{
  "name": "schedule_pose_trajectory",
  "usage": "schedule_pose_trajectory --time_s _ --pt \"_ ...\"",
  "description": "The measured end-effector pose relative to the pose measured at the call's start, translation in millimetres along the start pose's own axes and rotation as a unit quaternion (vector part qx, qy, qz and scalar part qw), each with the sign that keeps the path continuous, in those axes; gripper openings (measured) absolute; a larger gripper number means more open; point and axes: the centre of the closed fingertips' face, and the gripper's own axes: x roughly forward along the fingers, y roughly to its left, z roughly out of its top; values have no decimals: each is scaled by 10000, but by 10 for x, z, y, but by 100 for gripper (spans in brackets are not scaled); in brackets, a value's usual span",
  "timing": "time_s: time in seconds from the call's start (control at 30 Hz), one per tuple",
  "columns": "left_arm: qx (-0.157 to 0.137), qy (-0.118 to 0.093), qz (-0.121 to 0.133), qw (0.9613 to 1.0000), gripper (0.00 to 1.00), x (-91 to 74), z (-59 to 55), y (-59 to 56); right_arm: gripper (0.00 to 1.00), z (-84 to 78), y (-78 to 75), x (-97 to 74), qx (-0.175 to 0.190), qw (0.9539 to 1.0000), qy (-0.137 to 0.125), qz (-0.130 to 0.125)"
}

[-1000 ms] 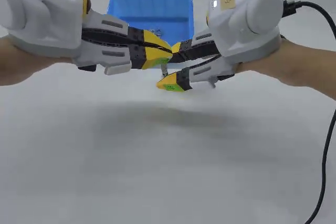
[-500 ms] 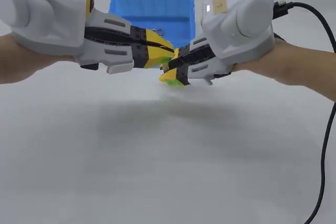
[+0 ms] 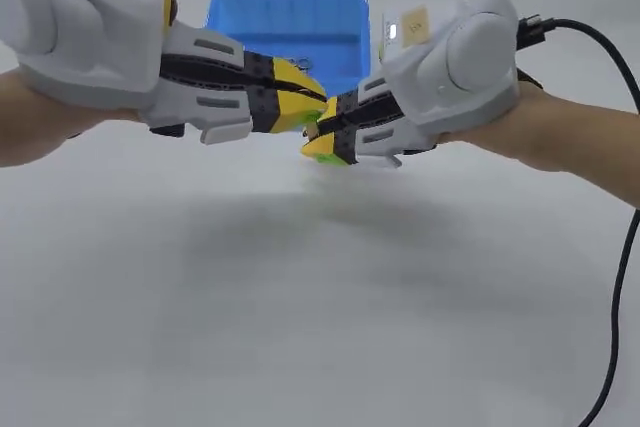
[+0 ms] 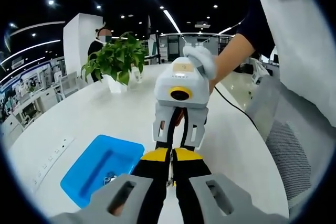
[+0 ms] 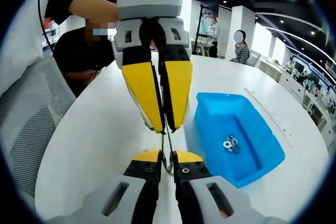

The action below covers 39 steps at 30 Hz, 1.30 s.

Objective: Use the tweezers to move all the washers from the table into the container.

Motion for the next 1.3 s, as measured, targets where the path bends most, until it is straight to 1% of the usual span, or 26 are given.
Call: schedule_pose_trajectory --time_s 0.1,0.2,0.3,0.37,0.4,0.5,0.57,0.6,0.63,0.67,0.7,0.77,0.8,0.83,0.87,0.9,0.97,1.0,1.03,1.07,1.1,1.17,1.2,1.3 --pt "-117 -83 -48 9999 13 -17 56 -33 9 1 -5 -4 59 10000 -32 -27" --pt "-24 23 -5 10000 20 -27 38 -39 9 -4 -10 -13 81 9999 -33 -57" --pt "-42 39 41 10000 22 -54 54 -67 9 -2 -1 -24 54 10000 -7 -61" --pt "-110 -131 157 9997 25 -85 115 -59 9 12 1 -35 55 10000 -13 -75" --pt "-232 -227 241 9992 27 -103 146 -47 9 19 3 -39 66 9999 -21 -76" --pt "-282 -261 334 9987 28 -148 155 -50 9 64 3 -63 84 9999 -50 -104" --pt "-442 -266 419 9978 31 -188 154 -68 9 103 4 -85 82 9999 -78 -118" --pt "-635 -448 312 9965 31 -214 214 -133 9 110 4 -89 79 9999 -81 -122" --pt "-716 -603 267 9953 31 -236 266 -163 9 132 4 -104 79 9998 -88 -127" --pt "-858 -738 276 9932 33 -267 319 -191 9 152 6 -119 73 9998 -103 -134" --pt "-888 -745 320 9927 40 -286 330 -197 9 166 4 -131 76 9998 -113 -138" --pt "-840 -665 409 9934 49 -325 309 -204 9 198 0 -159 68 9998 -127 -150" --pt "-801 -619 464 9938 51 -341 291 -197 9 209 -9 -171 75 9997 -134 -172" --pt "-806 -530 513 9940 52 -365 250 -202 9 236 -22 -191 106 9996 -167 -201" --pt "-817 -495 542 9939 54 -379 228 -202 9 256 -26 -206 116 9995 -191 -213" --pt "-826 -465 590 9937 57 -382 218 -221 9 284 -31 -226 122 9994 -213 -233" --pt "-837 -419 723 9930 62 -415 183 -210 9 323 -33 -257 122 9994 -231 -246" --pt "-924 -360 813 9917 66 -436 147 -199 9 354 -31 -279 103 9993 -251 -260" --pt "-933 -345 853 9914 69 -419 168 -238 9 375 -32 -294 91 9993 -256 -266" --pt "-931 -380 876 9911 70 -430 175 -263 9 402 -29 -311 67 9993 -259 -266" --pt "-963 -398 903 9904 70 -481 134 -232 9 421 -28 -323 42 9993 -260 -268" --pt "-1096 -415 913 9889 73 -514 110 -246 9 443 -27 -345 -52 9994 -225 -275" --pt "-1120 -439 983 9879 76 -539 97 -254 9 455 -28 -369 -90 9993 -200 -307" --pt "-1161 -442 1101 9861 83 -584 68 -257 9 489 -22 -413 -38 9991 -258 -341"
